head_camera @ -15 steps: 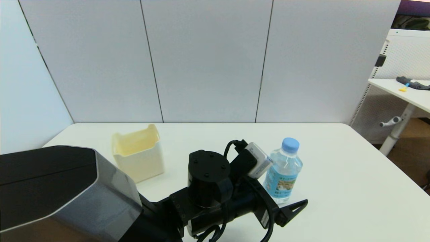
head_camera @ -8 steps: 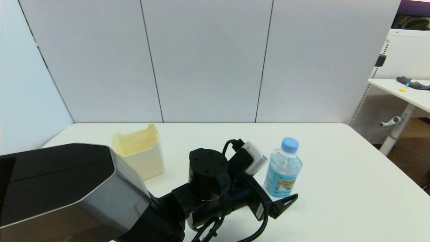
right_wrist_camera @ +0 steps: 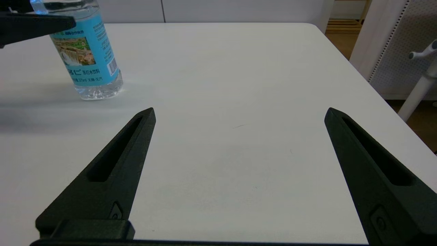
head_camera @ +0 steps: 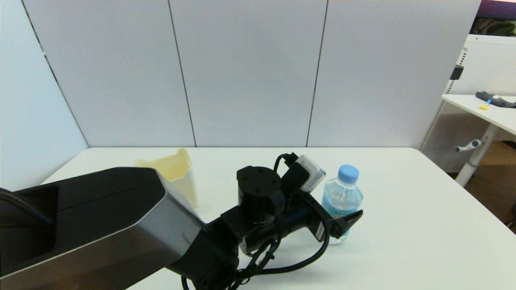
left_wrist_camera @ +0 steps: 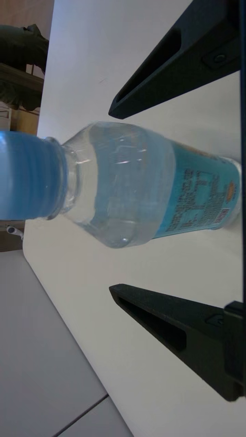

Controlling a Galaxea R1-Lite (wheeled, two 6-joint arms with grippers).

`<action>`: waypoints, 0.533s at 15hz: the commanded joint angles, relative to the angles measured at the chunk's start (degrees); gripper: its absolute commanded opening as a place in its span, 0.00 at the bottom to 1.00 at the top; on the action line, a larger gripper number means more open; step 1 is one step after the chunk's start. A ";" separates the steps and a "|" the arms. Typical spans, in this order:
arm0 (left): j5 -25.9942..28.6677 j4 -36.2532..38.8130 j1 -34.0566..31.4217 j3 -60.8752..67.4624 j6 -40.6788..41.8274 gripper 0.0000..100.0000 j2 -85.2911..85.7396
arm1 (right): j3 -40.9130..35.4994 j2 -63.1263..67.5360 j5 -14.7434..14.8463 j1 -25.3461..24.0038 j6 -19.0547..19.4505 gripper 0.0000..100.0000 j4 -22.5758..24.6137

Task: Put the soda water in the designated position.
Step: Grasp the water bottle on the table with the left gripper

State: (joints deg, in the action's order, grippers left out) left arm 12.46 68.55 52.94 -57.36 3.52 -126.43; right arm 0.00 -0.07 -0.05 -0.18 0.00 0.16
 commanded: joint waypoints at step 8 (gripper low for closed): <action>3.01 2.38 0.14 -3.64 0.17 1.00 -4.09 | 0.00 0.07 -0.04 0.01 0.00 1.00 0.02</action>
State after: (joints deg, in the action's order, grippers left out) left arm 15.37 70.29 53.09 -60.33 3.74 -130.05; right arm 0.00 -0.07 -0.07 -0.18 0.00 0.16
